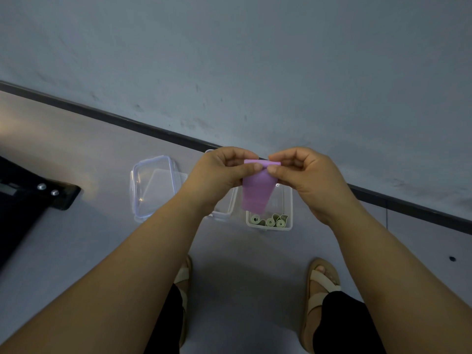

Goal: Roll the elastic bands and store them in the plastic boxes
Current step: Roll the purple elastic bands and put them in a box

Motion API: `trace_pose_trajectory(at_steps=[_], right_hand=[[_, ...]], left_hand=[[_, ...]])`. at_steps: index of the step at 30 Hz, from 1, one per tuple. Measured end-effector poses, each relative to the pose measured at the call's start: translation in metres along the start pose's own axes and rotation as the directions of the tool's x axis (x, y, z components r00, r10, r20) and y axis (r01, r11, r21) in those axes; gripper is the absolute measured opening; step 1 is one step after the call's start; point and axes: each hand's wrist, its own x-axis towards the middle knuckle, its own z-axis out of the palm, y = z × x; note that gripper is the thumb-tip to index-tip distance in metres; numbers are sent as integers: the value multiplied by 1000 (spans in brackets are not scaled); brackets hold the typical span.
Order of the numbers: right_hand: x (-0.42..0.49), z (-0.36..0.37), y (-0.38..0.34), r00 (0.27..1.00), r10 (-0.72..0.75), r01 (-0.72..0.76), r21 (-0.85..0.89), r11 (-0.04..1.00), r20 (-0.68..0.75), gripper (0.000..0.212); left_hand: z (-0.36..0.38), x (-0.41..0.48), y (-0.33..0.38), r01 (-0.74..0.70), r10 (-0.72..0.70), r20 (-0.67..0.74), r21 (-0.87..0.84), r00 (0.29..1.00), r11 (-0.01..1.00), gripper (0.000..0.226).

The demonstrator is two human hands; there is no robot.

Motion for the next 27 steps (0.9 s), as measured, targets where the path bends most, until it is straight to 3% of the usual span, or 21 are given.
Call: trace_pose_trajectory(at_steps=[9,20,24,27], right_hand=[[-1,2,0,999,33,-32,-46,998,13,2],[-2,-1,-3,1000,9,-9,9,1000,23,16],[-4,-6,-8,990,-57,79,-180,980,128,18],[-6,-15,-14,967,-32,80,-183,980,251,25]], left_hand=[[-2,1,-2,-52,52,-7,46,999,998,14],[-4,4,-3,52,-47,64,-73,997,996,10],[-9,6,-4,101,-87,136,-105,987,989,15],[-13,7,-3,176,-141,244,-129,960,976,27]])
